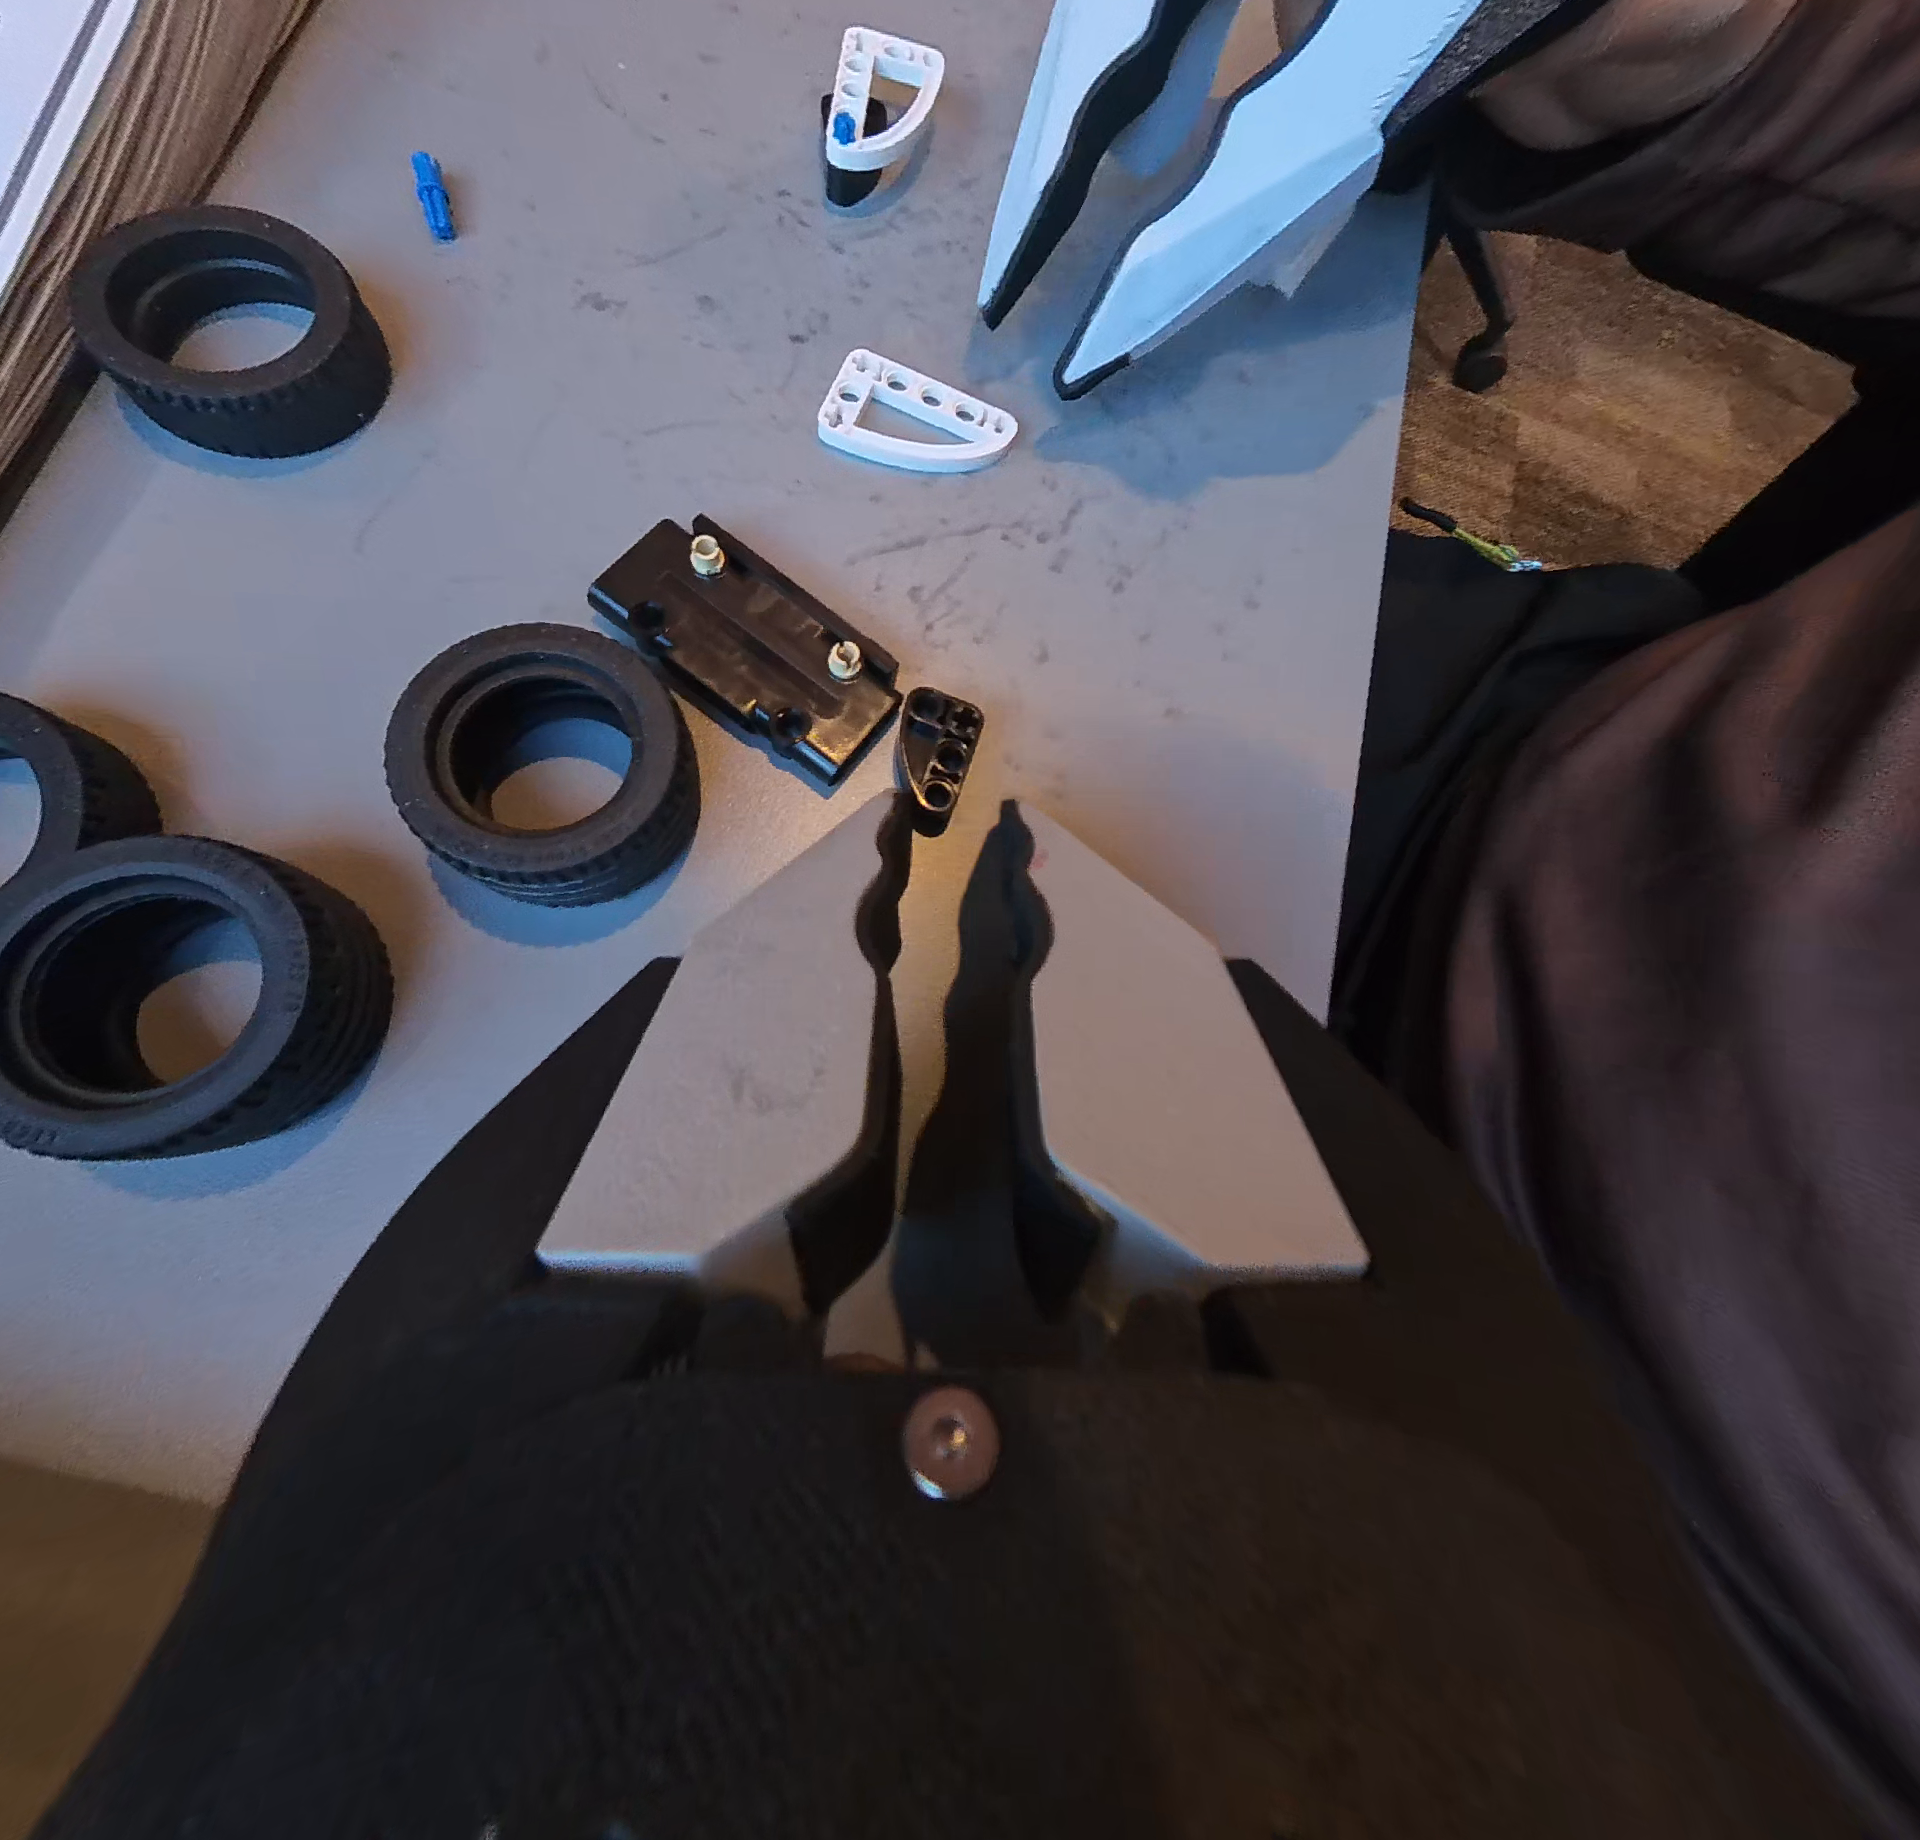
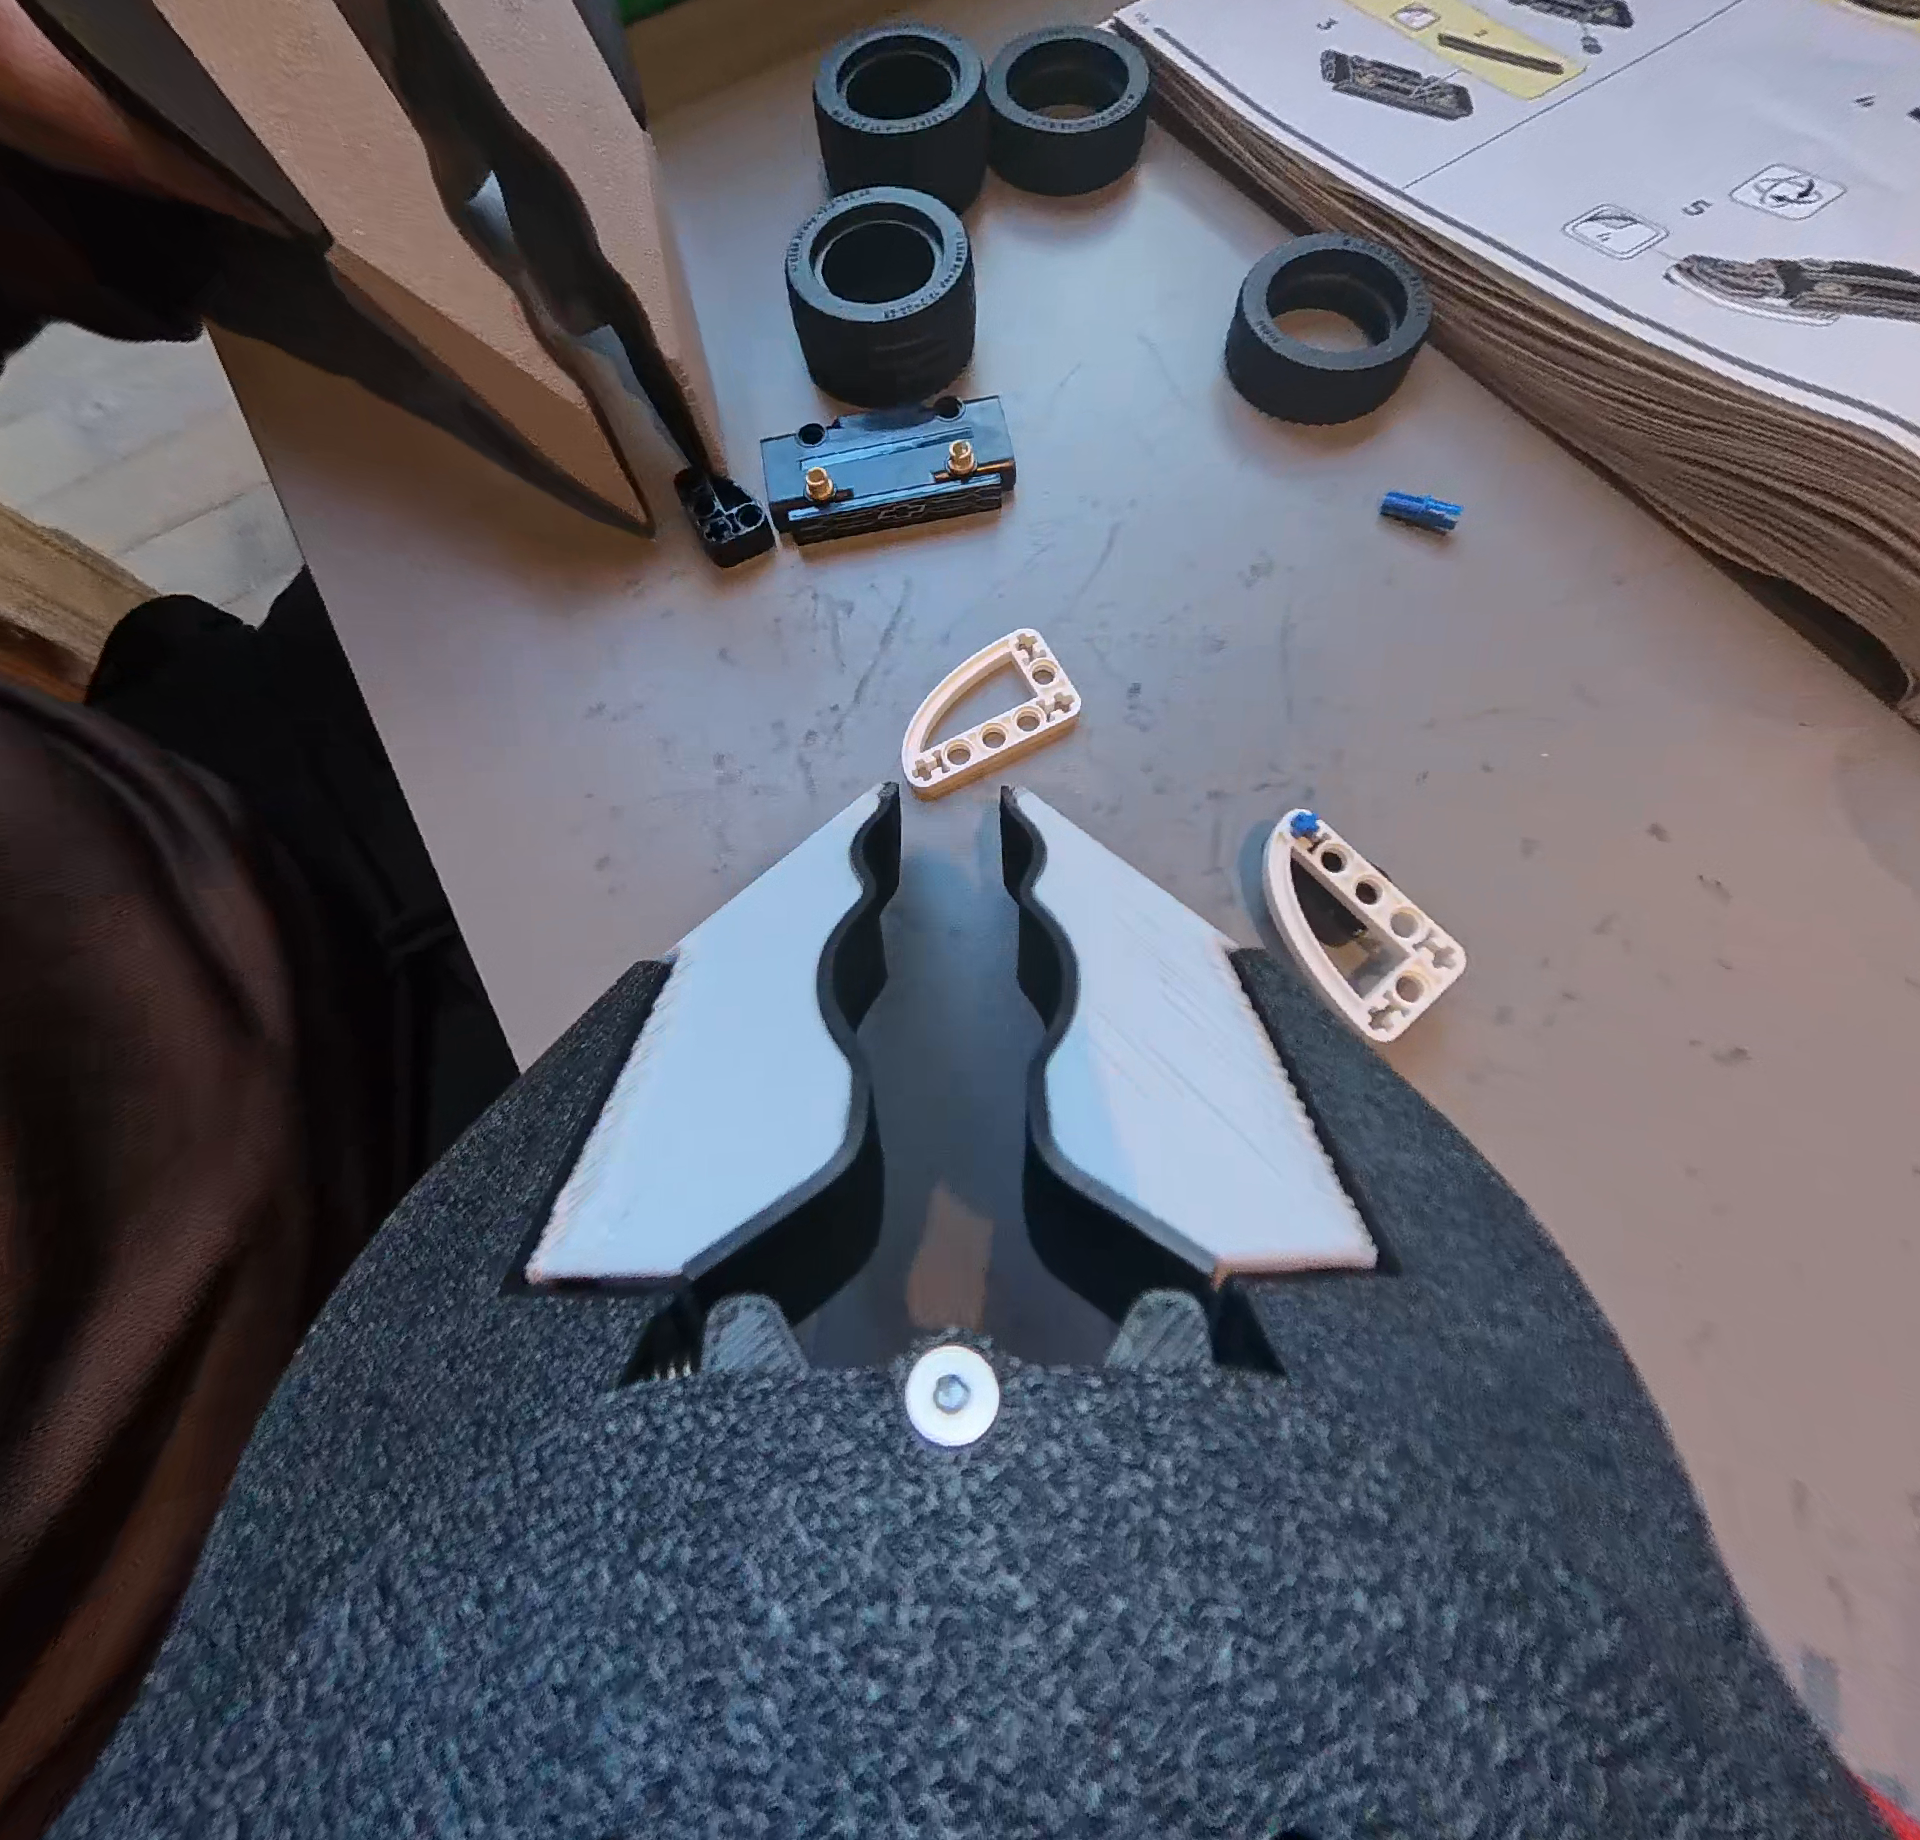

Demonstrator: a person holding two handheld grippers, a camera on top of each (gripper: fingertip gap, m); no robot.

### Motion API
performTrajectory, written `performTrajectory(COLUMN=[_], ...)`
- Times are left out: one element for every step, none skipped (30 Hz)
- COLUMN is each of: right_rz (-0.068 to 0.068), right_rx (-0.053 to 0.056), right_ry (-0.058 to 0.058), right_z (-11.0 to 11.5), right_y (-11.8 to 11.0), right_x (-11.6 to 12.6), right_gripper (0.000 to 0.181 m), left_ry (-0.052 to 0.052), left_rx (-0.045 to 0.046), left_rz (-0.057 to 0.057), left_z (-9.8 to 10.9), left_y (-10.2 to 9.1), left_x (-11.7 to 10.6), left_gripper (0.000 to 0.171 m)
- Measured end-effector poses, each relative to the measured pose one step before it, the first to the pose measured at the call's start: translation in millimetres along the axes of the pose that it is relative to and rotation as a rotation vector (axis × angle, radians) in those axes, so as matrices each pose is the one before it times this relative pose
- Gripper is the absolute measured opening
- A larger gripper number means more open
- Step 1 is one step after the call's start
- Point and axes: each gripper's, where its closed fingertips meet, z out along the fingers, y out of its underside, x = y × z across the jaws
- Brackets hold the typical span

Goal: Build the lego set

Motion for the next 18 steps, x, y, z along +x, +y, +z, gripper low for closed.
performTrajectory(right_rz=[-0.0004,-0.0016,-0.0018,-0.0008,0.0012,0.0022,0.0035,0.0062,0.0066,0.0056,0.0055,0.0073,0.0075,0.0053,0.0042,0.005,0.0044,0.0031], right_rx=[0.0002,0.0014,0.0032,0.0051,0.0071,0.0079,0.0063,0.0044,0.0047,0.0037,0.0002,-0.0033,-0.0044,-0.0022,0.0029,0.0055,0.0039,0.0018], right_ry=[0.0018,0.0038,0.0059,0.0095,0.0127,0.009,0.0041,0.0054,0.0071,0.003,-0.0031,-0.0014,0.0001,0.0001,0.0051,0.0067,0.0004,-0.0019], right_z=[-0.01,-0.12,-0.32,-0.64,-0.93,-1.0,-1.0,-0.78,-0.84,-0.7,-0.37,-0.02,0.05,-0.3,-0.57,-0.8,-0.51,-0.22], right_y=[0.0,-0.25,-0.37,-0.53,-0.74,-0.77,-0.52,-0.18,-0.3,-0.2,0.22,0.74,0.77,0.63,-0.07,-0.51,-0.36,-0.26], right_x=[0.19,0.25,0.46,0.92,1.36,0.96,0.39,0.74,1.17,0.6,-0.1,0.38,0.51,0.22,0.54,0.8,0.05,-0.38], right_gripper=[0.019,0.019,0.019,0.019,0.019,0.019,0.019,0.02,0.02,0.021,0.021,0.021,0.021,0.021,0.021,0.021,0.02,0.02], left_ry=[0.0076,0.0087,0.0078,0.0036,0.0001,-0.0036,-0.0076,-0.0109,-0.0119,-0.0109,-0.0079,-0.0053,-0.0024,-0.0018,-0.0016,-0.0007,-0.0027,-0.0183], left_rx=[0.0007,0.00089,0.00087,0.00079,0.00058,0.0003,0.00028,-0.00017,-0.00103,-0.00103,-0.00085,-0.00065,-0.00044,0.00043,0.00275,0.00573,0.01179,0.02138], left_rz=[-0.007,-0.0087,-0.0091,-0.0077,-0.0034,0.0012,0.0058,0.0091,0.0105,0.0102,0.0088,0.0066,0.006,0.0074,0.01,0.012,0.012,0.0091], left_z=[-0.12,-0.15,-0.1,-0.07,-0.1,-0.01,-0.12,0.08,0.19,0.17,0.23,-0.04,0.0,-0.06,-0.3,-0.54,-1.28,-2.24], left_y=[-0.06,-0.13,-0.07,-0.16,0.01,-0.07,0.05,0.07,0.06,0.16,0.11,0.09,0.14,-0.11,-0.27,-0.65,-1.28,-2.64], left_x=[0.11,0.16,0.04,-0.36,-0.29,-0.34,-0.27,-0.31,-0.33,-0.23,-0.02,0.07,0.36,0.59,0.82,1.11,0.94,-0.98], left_gripper=[0.015,0.015,0.015,0.015,0.014,0.014,0.015,0.015,0.015,0.014,0.014,0.014,0.015,0.016,0.017,0.018,0.018,0.017])
